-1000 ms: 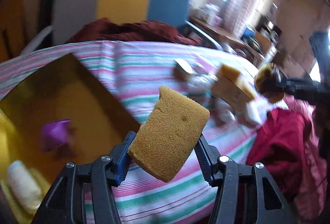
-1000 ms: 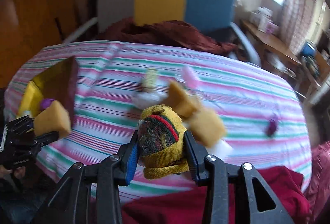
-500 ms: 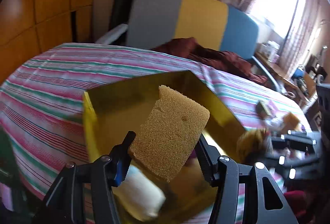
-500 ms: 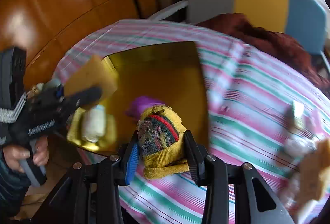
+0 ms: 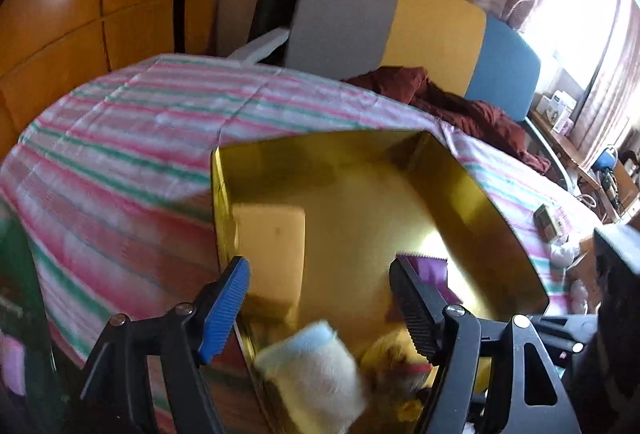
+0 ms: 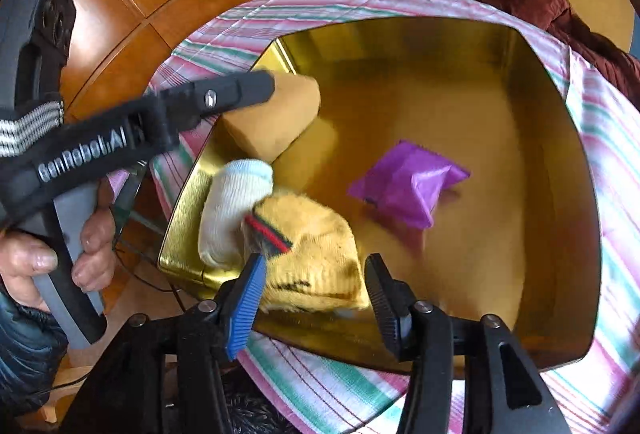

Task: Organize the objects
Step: 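Drop the sponge into the tray with the left gripper while the right drops the knitted pouch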

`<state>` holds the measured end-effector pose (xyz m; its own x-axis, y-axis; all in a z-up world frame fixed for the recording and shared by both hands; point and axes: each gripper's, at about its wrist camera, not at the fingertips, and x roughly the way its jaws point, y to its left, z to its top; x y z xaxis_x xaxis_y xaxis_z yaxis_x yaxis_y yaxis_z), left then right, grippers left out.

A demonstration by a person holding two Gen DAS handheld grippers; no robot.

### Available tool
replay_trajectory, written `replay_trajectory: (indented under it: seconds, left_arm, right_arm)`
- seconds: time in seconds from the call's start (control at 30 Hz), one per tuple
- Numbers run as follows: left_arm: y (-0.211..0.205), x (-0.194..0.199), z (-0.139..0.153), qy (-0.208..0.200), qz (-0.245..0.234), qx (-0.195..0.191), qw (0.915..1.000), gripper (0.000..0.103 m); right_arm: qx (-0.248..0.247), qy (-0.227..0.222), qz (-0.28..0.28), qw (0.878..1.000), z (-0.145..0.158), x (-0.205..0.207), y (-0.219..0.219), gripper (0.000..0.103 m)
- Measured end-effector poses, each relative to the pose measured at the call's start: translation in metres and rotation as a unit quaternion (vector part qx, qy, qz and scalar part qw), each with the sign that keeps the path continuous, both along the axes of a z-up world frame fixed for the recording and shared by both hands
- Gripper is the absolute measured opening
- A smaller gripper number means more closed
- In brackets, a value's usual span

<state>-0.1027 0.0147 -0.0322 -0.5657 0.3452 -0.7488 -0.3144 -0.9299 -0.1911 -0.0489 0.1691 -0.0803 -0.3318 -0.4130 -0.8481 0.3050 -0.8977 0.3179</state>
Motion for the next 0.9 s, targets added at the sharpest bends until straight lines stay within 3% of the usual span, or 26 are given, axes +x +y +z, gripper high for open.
replay_trajectory:
  seconds: [0.1,0.2,0.4,0.5,0.57,0.67,0.73,0.9]
  left_arm:
    - [-0.009,0.010,-0.006,-0.009,0.017,0.010,0.9998,0.073]
    - [-0.012,0.021,-0.005,-0.006,0.029,0.009,0.9995,0.076]
    - [-0.008,0.044,0.003,0.018,0.034,-0.001,0.9993,0.079]
    - [-0.001,0.054,0.010,0.035,0.033,-0.012,0.9987,0.083]
    - [0.004,0.058,0.014,0.046,0.031,-0.018,0.9983,0.086]
    - [0.012,0.065,0.021,0.064,0.030,-0.030,0.9971,0.089]
    - [0.016,0.068,0.025,0.070,0.028,-0.032,0.9966,0.091]
    - [0.028,0.079,0.031,0.089,0.017,-0.047,0.9948,0.092]
  right_arm:
    - [-0.006,0.003,-0.016,1.000,0.003,0.004,0.008,0.056]
    - [0.000,0.023,-0.036,0.999,0.013,0.011,0.017,0.067]
    - [0.034,0.096,-0.084,0.991,0.039,0.029,0.031,0.073]
    - [0.080,0.163,-0.109,0.977,0.056,0.043,0.034,0.073]
    - [0.122,0.217,-0.124,0.960,0.068,0.053,0.033,0.073]
    - [0.156,0.262,-0.154,0.940,0.081,0.061,0.035,0.073]
    - [0.168,0.261,-0.171,0.935,0.081,0.060,0.039,0.076]
    - [0.132,0.209,-0.189,0.950,0.070,0.052,0.055,0.076]
